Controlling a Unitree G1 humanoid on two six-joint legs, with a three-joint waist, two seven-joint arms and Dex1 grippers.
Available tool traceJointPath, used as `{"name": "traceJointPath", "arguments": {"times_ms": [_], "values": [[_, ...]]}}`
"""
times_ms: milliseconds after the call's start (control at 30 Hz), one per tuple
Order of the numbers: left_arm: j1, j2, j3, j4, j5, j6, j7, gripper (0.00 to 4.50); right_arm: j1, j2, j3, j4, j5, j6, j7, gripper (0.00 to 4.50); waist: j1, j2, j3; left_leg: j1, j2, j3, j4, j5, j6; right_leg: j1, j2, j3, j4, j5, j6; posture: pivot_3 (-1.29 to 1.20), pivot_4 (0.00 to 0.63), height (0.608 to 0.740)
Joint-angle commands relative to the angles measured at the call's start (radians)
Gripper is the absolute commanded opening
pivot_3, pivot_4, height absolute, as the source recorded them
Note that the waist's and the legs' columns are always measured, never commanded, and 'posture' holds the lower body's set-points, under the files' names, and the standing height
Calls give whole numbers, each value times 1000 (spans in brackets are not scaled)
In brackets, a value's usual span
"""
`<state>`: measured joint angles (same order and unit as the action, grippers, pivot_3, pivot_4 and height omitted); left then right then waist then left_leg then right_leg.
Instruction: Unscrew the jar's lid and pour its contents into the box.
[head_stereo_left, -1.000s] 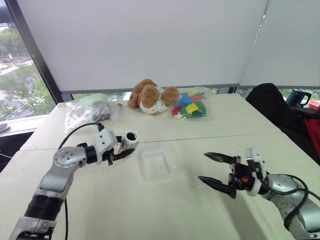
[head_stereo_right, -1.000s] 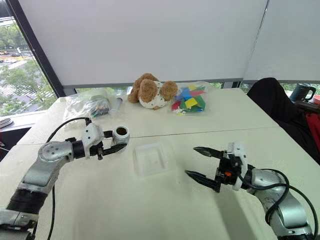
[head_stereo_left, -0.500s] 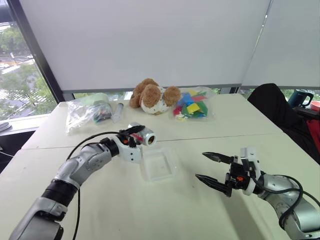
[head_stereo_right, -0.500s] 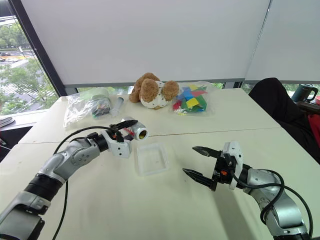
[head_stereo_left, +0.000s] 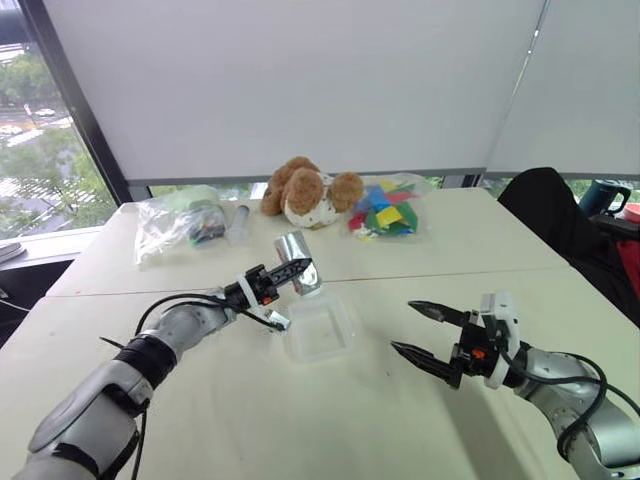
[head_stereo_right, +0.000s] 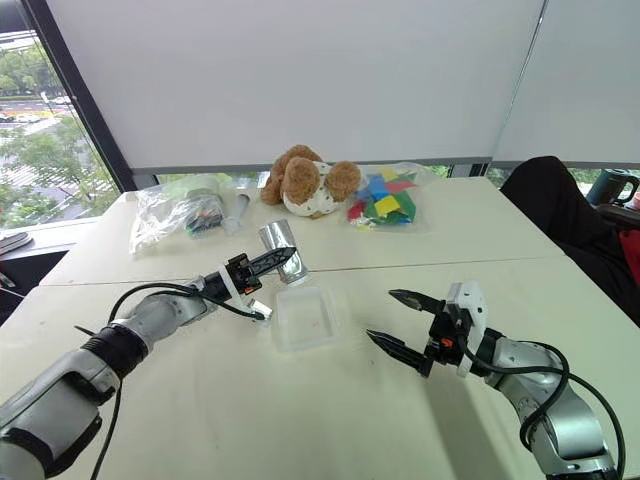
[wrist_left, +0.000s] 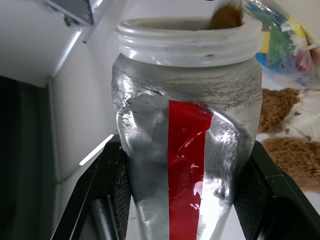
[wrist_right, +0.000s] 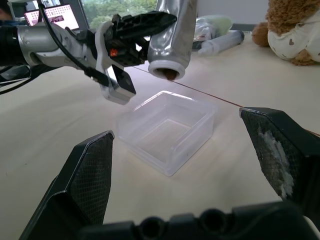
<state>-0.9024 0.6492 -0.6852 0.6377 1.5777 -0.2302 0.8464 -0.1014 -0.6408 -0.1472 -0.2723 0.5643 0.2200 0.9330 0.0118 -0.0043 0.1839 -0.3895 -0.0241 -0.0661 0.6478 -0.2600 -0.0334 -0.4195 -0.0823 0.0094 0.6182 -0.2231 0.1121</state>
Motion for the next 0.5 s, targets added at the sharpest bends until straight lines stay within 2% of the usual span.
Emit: {"name": "traceJointPath", "arguments": {"times_ms": [33, 133, 267, 367, 467, 500], "values": [[-48, -13, -38, 36, 33, 74, 98, 2047, -5, 8, -20, -40, 17, -1, -10, 4388, 0, 0, 0, 0, 0, 0, 0, 0, 0, 0, 0, 0, 0, 0, 0, 0, 150, 740], [-46, -20, -72, 54, 74, 176, 175, 2047, -8, 10, -20, -36, 15, -4, -13, 4388, 0, 0, 0, 0, 0, 0, 0, 0, 0, 0, 0, 0, 0, 0, 0, 0, 150, 740], [-51, -10, -77, 98, 16, 148, 177, 2047, -9, 26, -9, -35, 8, -12, -22, 4388, -2, -1, 0, 0, 0, 0, 0, 0, 0, -1, 0, 0, 1, 0, 0, 0, 150, 740], [-34, 7, -34, 41, -111, 27, 136, 2047, -3, 33, -12, -34, 9, -13, -22, 4388, -1, -1, 0, 0, 0, 0, 0, 0, 0, -2, 0, 0, 2, 0, 0, 0, 150, 740], [8, 55, 24, -48, -309, -174, 45, 2047, -3, 42, -27, -33, 28, -7, -23, 4388, 0, -1, 0, -1, 0, 0, 0, 0, 0, -2, -1, 1, 2, 0, 0, 0, 150, 740], [30, 63, 66, -52, -451, -274, -50, 2047, -5, 43, -31, -32, 32, -7, -22, 4388, 0, -1, 0, -1, 0, 1, 0, 0, 0, -2, -1, 1, 2, 0, 0, 0, 150, 740]]}}
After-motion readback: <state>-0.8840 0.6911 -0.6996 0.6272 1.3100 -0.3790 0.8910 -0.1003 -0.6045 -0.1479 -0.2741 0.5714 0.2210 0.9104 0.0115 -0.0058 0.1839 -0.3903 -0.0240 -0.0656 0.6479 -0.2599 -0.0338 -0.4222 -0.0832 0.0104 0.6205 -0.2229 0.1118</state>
